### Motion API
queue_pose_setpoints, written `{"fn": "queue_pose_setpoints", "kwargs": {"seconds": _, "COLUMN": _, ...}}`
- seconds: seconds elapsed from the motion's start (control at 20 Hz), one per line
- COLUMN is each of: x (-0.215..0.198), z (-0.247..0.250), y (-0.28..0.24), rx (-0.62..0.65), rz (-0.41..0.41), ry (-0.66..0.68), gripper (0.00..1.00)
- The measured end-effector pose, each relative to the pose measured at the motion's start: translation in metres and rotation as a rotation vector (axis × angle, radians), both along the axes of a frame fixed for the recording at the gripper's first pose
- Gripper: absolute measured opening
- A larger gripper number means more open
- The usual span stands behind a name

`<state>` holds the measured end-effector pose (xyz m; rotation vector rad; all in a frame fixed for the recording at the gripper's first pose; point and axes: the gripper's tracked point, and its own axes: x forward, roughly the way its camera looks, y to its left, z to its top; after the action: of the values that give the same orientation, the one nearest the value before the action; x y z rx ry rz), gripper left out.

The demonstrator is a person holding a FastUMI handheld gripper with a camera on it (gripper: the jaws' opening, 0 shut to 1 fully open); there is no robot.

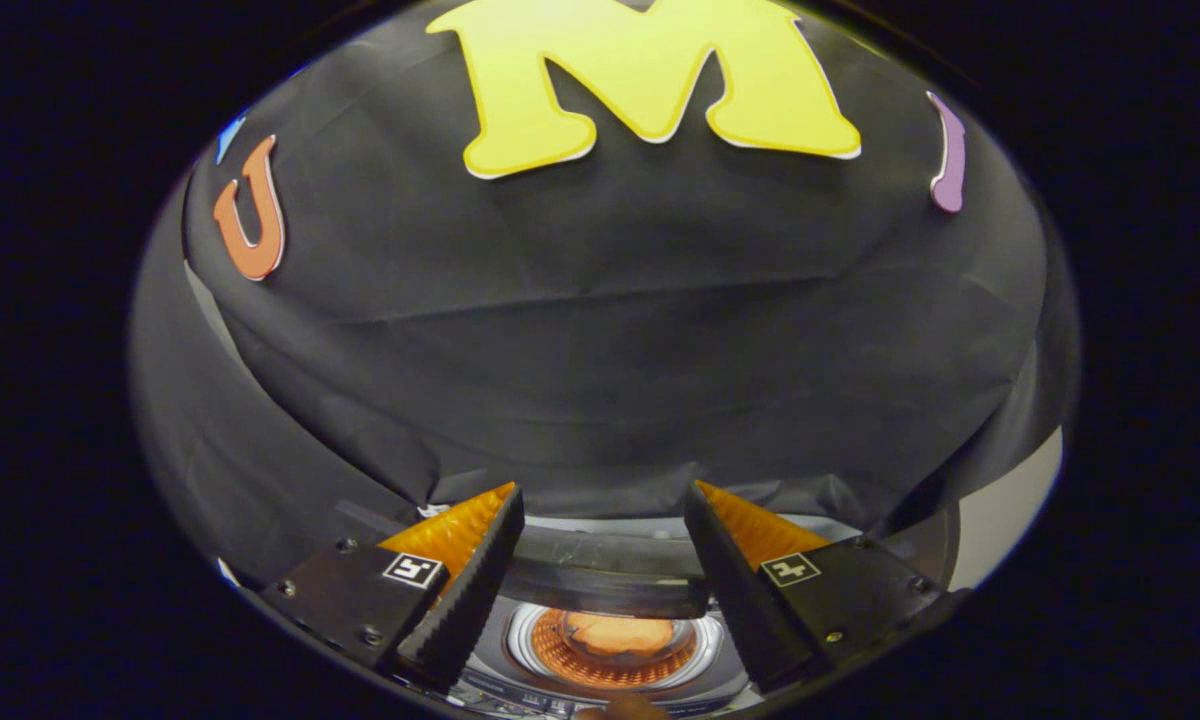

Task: Put the clothes into the washing machine and then close the washing machine lid.

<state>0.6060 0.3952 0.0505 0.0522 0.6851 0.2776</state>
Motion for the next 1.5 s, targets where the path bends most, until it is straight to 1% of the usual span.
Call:
{"fn": "queue_pose_setpoints", "kwargs": {"seconds": 0.15, "x": 0.012, "z": -0.008, "y": 0.001, "rx": 0.003, "rz": -0.001, "ry": 0.008, "gripper": 1.0}}
{"fn": "queue_pose_setpoints", "kwargs": {"seconds": 0.35, "x": 0.019, "z": -0.02, "y": 0.002, "rx": 0.021, "rz": -0.012, "ry": 0.021, "gripper": 1.0}}
{"fn": "queue_pose_setpoints", "kwargs": {"seconds": 0.55, "x": 0.019, "z": -0.024, "y": -0.001, "rx": -0.066, "rz": 0.026, "ry": -0.031, "gripper": 1.0}}
{"fn": "queue_pose_setpoints", "kwargs": {"seconds": 0.6, "x": 0.02, "z": -0.027, "y": 0.003, "rx": -0.053, "rz": 0.032, "ry": -0.03, "gripper": 1.0}}
{"fn": "queue_pose_setpoints", "kwargs": {"seconds": 0.75, "x": 0.023, "z": -0.027, "y": 0.007, "rx": -0.037, "rz": 0.056, "ry": -0.083, "gripper": 1.0}}
{"fn": "queue_pose_setpoints", "kwargs": {"seconds": 0.9, "x": 0.022, "z": -0.029, "y": 0.008, "rx": -0.03, "rz": 0.075, "ry": -0.08, "gripper": 1.0}}
{"fn": "queue_pose_setpoints", "kwargs": {"seconds": 1.5, "x": 0.023, "z": -0.034, "y": 0.008, "rx": -0.035, "rz": 0.078, "ry": -0.08, "gripper": 1.0}}
